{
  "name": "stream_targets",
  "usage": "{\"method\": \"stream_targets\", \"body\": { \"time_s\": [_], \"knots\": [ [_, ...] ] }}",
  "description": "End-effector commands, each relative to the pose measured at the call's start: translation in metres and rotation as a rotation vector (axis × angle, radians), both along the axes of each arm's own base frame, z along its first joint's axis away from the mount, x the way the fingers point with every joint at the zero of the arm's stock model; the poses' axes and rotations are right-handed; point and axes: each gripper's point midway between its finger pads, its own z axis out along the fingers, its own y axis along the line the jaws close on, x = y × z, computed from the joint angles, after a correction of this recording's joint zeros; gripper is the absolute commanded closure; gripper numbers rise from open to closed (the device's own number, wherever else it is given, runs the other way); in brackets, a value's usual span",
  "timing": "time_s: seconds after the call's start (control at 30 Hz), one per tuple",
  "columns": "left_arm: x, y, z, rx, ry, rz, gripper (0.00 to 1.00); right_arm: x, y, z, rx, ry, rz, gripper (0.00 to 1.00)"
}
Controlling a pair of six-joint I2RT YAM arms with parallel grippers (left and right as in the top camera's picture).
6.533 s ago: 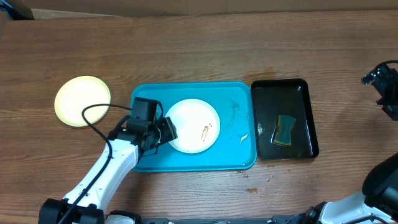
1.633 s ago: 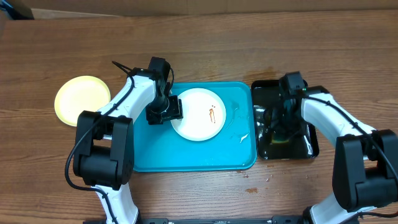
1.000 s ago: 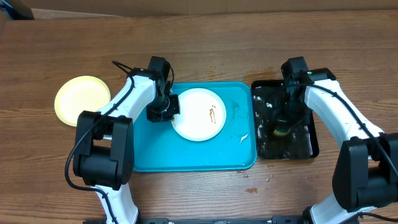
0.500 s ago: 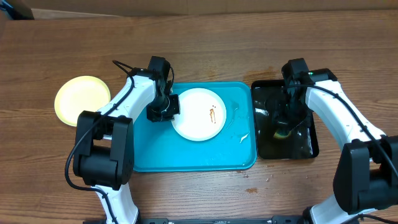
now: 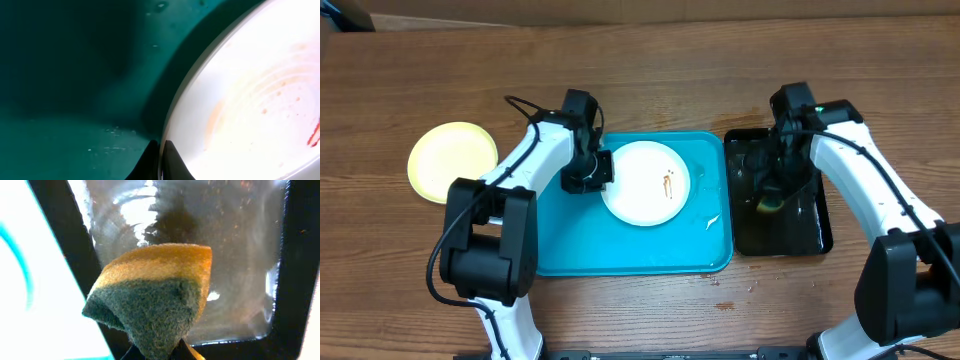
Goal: Clean dirty plates on tray and stack at the side
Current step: 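Carry sponge over the white plate and scrub it with right gripper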
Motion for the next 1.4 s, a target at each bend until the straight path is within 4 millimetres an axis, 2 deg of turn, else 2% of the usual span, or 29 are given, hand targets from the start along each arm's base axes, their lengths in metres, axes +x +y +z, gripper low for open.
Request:
{"method": "stream_targets", "body": {
  "time_s": [0.0,0.13,0.23,0.37,0.53,0.7,1.0,1.27,1.37],
  "knots": [
    [-0.001,-0.014,0.000,-0.019,-0.009,-0.053,0.96,0.017,0.010,0.036,0.015,-0.103,0.009,0.96],
    [0.000,-0.015,-0.001,0.001,-0.020,-0.060,0.96,0.029,0.045,0.059,0.084,-0.175,0.091,0.96],
    [0.000,-0.016,-0.001,0.001,-0.019,-0.061,0.96,0.032,0.081,0.065,0.114,-0.231,0.191,0.96],
    [0.000,-0.016,-0.001,0.001,-0.019,-0.061,0.96,0.031,0.125,0.058,0.084,-0.290,0.317,0.96],
    [-0.002,-0.016,-0.001,0.002,-0.013,-0.062,0.96,0.043,0.150,0.029,-0.089,-0.376,0.410,0.96],
    [-0.003,-0.015,-0.001,0.004,-0.009,-0.062,0.96,0.051,0.160,0.000,-0.166,-0.380,0.440,0.96],
    [-0.003,-0.015,-0.001,0.004,-0.010,-0.062,0.96,0.048,0.156,-0.049,-0.225,-0.272,0.543,0.95],
    [-0.003,-0.015,-0.001,0.004,-0.010,-0.062,0.96,0.049,0.157,-0.064,-0.234,-0.253,0.566,0.77],
    [-0.002,-0.015,-0.001,0.004,-0.010,-0.062,0.96,0.049,0.157,-0.064,-0.234,-0.253,0.566,0.77]
  ]
}}
